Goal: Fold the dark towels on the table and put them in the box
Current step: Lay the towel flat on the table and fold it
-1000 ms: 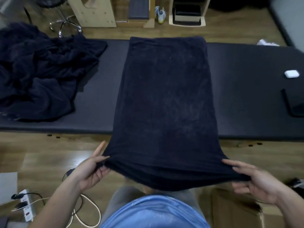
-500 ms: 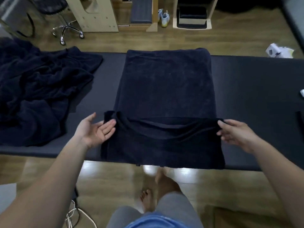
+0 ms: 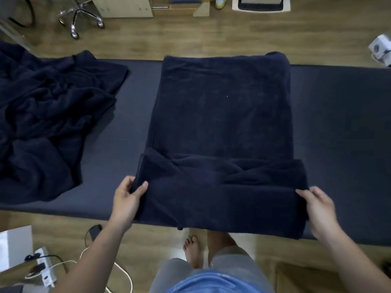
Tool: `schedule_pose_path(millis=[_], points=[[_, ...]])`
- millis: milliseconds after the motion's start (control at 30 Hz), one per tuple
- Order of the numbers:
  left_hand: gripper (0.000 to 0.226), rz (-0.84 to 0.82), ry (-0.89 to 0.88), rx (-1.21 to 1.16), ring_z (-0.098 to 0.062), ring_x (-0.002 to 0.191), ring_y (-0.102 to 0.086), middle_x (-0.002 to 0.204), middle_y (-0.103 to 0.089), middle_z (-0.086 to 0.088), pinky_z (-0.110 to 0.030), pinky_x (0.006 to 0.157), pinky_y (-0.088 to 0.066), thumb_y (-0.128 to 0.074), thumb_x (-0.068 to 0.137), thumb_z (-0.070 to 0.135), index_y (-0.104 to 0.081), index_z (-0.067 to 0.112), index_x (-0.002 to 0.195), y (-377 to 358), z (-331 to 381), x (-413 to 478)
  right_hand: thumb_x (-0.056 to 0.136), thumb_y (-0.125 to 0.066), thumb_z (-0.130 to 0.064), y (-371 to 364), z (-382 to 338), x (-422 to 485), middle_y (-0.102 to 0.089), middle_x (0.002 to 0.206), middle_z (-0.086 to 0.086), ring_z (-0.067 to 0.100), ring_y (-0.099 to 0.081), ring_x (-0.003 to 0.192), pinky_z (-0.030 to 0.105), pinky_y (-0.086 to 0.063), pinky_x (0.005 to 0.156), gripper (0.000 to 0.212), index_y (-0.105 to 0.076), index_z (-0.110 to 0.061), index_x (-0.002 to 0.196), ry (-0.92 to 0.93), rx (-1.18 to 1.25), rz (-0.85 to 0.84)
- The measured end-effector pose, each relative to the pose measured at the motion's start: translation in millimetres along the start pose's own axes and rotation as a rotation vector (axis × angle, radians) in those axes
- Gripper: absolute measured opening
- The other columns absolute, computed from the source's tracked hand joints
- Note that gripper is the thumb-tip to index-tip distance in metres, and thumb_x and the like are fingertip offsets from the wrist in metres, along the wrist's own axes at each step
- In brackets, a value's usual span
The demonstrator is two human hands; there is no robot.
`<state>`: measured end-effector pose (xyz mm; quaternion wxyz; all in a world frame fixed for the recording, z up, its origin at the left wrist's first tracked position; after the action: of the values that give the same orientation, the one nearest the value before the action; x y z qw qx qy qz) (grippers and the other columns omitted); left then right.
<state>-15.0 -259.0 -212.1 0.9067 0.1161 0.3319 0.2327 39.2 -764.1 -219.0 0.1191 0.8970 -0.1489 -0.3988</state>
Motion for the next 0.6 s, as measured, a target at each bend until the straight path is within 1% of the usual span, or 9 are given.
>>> schedule_pose_path(millis=[100, 167, 200, 267, 300, 400, 467, 500, 600], points=[[0.006, -0.020, 0.082, 0.121, -0.024, 0.095, -0.066, 0.094, -0.071, 0.004, -0.035, 0.077, -0.049, -0.059, 0.098, 0.020, -0.061, 0.018, 0.092, -2.7, -19.8, 7.1, 0.095, -0.061, -0.030, -5.7, 17.0, 2.8, -0.072, 0.099, 0.007, 0.028, -0.066, 0.094, 0.048, -0.053, 0.089, 0.022, -0.065, -0.010, 0.088, -0.072, -0.189, 0.006], [0.004, -0.033, 0.096, 0.253, -0.026, 0.104, -0.064, 0.103, -0.068, 0.006, -0.038, 0.082, -0.048, -0.056, 0.099, 0.021, -0.059, 0.023, 0.101, -5.6, -14.3, 13.0, 0.096, -0.059, -0.028, -7.5, 13.8, 7.1, -0.071, 0.100, 0.010, 0.029, -0.066, 0.091, 0.046, -0.051, 0.081, 0.019, -0.065, -0.011, 0.091, -0.086, -0.246, -0.005], [0.014, -0.032, 0.080, 0.342, -0.026, 0.109, -0.061, 0.111, -0.065, 0.007, -0.039, 0.086, -0.046, -0.055, 0.098, 0.018, -0.056, 0.023, 0.110, -6.3, -7.5, 14.9, 0.096, -0.059, -0.026, -6.3, 9.9, 8.8, -0.070, 0.100, 0.011, 0.030, -0.065, 0.089, 0.044, -0.050, 0.076, 0.016, -0.063, -0.011, 0.092, -0.081, -0.287, -0.004], [0.048, 0.004, -0.064, 0.560, -0.027, 0.120, -0.051, 0.129, -0.053, 0.000, -0.040, 0.096, -0.043, -0.057, 0.090, 0.008, -0.045, 0.020, 0.135, -7.3, 12.6, 20.1, 0.093, -0.062, -0.023, -3.0, -2.6, 16.1, -0.067, 0.101, 0.006, 0.028, -0.064, 0.086, 0.045, -0.053, 0.074, 0.013, -0.057, -0.017, 0.103, -0.030, -0.420, 0.013], [0.062, 0.023, -0.197, 0.677, -0.029, 0.123, -0.046, 0.136, -0.048, -0.004, -0.043, 0.102, -0.042, -0.060, 0.085, 0.006, -0.040, 0.020, 0.142, -10.2, 27.0, 22.2, 0.090, -0.065, -0.022, -2.8, -13.1, 20.2, -0.064, 0.102, 0.002, 0.026, -0.064, 0.087, 0.047, -0.056, 0.077, 0.024, -0.054, -0.023, 0.111, 0.035, -0.504, 0.023], [0.070, -0.116, -0.578, 1.009, -0.034, 0.128, -0.038, 0.147, -0.042, -0.006, -0.053, 0.105, -0.041, -0.070, 0.084, 0.021, -0.042, 0.023, 0.148, -37.7, 56.5, 36.8, 0.085, -0.074, -0.028, -23.1, -46.9, 32.9, -0.048, 0.118, -0.006, 0.015, -0.055, 0.101, 0.044, -0.051, 0.093, 0.052, -0.049, -0.041, 0.128, 0.272, -0.724, -0.106], [0.065, -0.260, -0.707, 1.178, -0.035, 0.128, -0.035, 0.150, -0.040, -0.006, -0.056, 0.100, -0.044, -0.074, 0.083, 0.032, -0.049, 0.027, 0.144, -57.1, 67.0, 49.8, 0.084, -0.076, -0.033, -41.7, -57.0, 40.4, -0.036, 0.121, -0.008, 0.012, -0.044, 0.108, 0.037, -0.045, 0.099, 0.043, -0.053, -0.041, 0.120, 0.337, -0.937, -0.264], [0.059, -0.303, -0.770, 1.231, -0.035, 0.125, -0.036, 0.147, -0.043, -0.007, -0.058, 0.095, -0.046, -0.074, 0.082, 0.036, -0.057, 0.026, 0.137, -63.6, 74.9, 55.3, 0.084, -0.076, -0.033, -44.6, -61.5, 45.0, -0.039, 0.118, -0.008, 0.013, -0.046, 0.107, 0.034, -0.045, 0.096, 0.034, -0.056, -0.037, 0.110, 0.348, -1.018, -0.302], [0.042, -0.314, -0.809, 1.410, -0.031, 0.116, -0.041, 0.126, -0.059, -0.001, -0.053, 0.087, -0.047, -0.059, 0.085, 0.055, -0.074, 0.022, 0.107, -57.0, 98.8, 77.8, 0.082, -0.078, -0.030, -31.6, -84.1, 57.1, -0.064, 0.092, -0.002, 0.023, -0.063, 0.088, 0.033, -0.046, 0.074, 0.018, -0.062, -0.023, 0.083, 0.337, -0.994, -0.305]])
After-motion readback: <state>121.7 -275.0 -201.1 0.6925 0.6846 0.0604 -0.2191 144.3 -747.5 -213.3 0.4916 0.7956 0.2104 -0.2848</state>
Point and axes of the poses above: each hand's wrist, its own x-axis towards the middle knuckle, its own y-axis out of the back of the hand, z = x × y, the point moved 7 cm from there along x, towards the middle knuckle
